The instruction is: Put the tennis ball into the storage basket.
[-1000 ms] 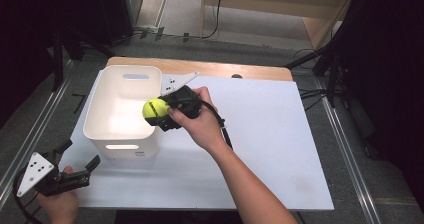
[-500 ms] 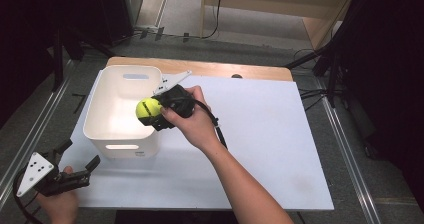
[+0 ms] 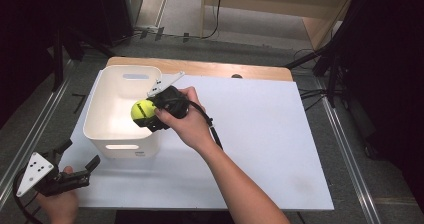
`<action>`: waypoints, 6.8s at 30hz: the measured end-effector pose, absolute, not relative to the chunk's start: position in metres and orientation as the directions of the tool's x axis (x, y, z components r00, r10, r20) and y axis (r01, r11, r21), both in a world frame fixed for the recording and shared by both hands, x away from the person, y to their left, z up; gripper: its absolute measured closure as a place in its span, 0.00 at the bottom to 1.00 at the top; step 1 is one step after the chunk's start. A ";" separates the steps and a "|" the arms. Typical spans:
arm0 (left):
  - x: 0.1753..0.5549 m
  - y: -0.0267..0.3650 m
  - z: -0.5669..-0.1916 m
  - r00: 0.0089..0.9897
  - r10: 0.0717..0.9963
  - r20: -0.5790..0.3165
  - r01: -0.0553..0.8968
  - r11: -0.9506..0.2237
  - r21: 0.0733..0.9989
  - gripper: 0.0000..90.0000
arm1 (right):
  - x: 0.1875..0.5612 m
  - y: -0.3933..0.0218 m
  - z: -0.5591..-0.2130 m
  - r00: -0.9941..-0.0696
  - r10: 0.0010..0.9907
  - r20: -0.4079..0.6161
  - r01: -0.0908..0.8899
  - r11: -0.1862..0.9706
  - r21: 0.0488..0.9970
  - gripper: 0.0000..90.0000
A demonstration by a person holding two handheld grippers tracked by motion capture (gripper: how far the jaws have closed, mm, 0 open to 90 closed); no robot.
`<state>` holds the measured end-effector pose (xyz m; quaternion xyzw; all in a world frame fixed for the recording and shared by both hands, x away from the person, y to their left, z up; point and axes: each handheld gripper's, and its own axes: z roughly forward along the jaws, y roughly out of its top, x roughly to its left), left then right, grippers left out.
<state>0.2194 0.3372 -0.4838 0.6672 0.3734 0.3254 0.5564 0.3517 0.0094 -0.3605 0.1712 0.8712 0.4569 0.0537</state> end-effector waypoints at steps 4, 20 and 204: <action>0.220 0.337 -0.484 0.510 0.860 0.020 0.136 -0.104 0.985 0.00 | 0.353 0.012 -0.364 -0.937 0.343 0.060 0.248 0.534 0.808 0.27; 0.219 0.337 -0.484 0.510 0.860 0.020 0.136 -0.104 0.985 0.00 | 0.355 0.021 -0.376 -0.943 0.330 0.049 0.240 0.570 0.786 0.27; 0.219 0.334 -0.484 0.495 0.868 0.048 0.148 -0.138 0.979 0.00 | 0.237 -0.302 -0.504 -0.566 0.811 0.148 0.469 0.169 0.867 0.00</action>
